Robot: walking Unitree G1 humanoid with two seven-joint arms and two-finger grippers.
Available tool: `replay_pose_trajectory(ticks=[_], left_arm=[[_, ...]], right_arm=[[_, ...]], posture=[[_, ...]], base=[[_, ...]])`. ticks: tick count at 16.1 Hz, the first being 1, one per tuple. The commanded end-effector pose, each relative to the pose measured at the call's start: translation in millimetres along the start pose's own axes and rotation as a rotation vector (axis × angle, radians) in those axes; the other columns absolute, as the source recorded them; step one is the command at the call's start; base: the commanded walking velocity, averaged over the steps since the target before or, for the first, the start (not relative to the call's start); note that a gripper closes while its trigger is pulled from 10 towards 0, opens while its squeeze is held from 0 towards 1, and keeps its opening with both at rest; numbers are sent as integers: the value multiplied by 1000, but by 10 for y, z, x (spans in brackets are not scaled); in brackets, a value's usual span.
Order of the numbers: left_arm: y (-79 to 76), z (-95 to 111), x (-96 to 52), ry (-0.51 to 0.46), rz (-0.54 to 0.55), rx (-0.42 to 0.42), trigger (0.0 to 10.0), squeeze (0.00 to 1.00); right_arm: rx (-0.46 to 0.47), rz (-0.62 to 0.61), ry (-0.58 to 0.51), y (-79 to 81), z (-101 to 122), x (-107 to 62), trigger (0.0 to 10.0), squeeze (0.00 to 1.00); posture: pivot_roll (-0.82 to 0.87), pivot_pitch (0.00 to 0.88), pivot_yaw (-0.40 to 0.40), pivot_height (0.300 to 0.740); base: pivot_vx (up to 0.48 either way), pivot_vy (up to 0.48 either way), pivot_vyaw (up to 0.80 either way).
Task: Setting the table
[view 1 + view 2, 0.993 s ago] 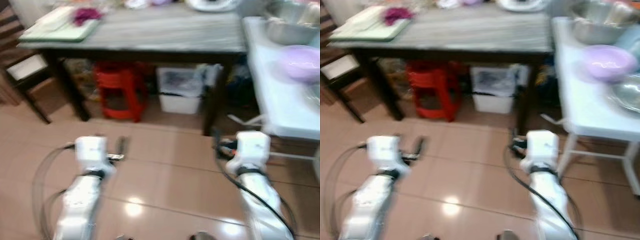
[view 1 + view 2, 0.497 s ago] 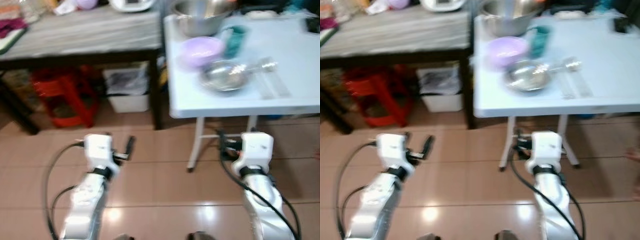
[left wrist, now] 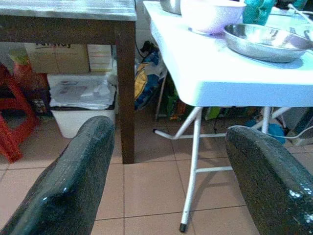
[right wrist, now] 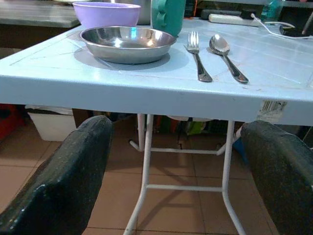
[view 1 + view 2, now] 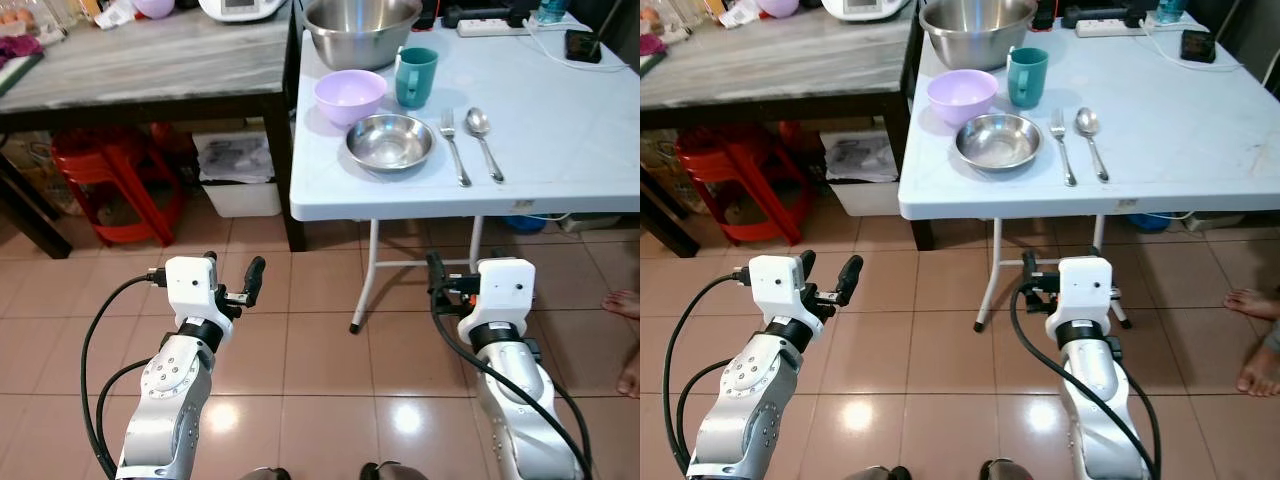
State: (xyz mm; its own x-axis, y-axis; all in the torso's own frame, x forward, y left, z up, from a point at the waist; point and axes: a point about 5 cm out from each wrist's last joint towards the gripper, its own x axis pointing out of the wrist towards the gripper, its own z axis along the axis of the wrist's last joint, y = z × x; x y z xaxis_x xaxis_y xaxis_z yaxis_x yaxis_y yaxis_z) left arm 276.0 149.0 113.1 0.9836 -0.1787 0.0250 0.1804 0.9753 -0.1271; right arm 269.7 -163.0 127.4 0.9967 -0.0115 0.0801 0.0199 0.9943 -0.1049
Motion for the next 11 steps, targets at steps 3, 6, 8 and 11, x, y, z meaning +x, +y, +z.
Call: replay_pose_trajectory(ticks=[3, 6, 8, 11], left_arm=[[-10, 30, 5, -5, -9, -14, 10000, 0], [-26, 30, 16, -3, -23, -23, 10000, 0], [-33, 30, 17, -3, -29, -26, 10000, 0], [-54, 27, 13, -1, -40, -39, 10000, 0]], right_arm=[[8, 5, -4, 34, 3, 3, 10000, 0], [8, 6, -6, 34, 6, 5, 10000, 0], [16, 2, -4, 33, 9, 6, 10000, 0], [19, 4, -6, 38, 16, 5, 10000, 0]], posture=[[-98, 145, 80, 740], [-99, 148, 82, 740], [-100, 149, 82, 740], [-102, 151, 82, 740]], base=[[85, 0, 0], [296, 0, 0], [315, 0, 0], [320, 0, -690]])
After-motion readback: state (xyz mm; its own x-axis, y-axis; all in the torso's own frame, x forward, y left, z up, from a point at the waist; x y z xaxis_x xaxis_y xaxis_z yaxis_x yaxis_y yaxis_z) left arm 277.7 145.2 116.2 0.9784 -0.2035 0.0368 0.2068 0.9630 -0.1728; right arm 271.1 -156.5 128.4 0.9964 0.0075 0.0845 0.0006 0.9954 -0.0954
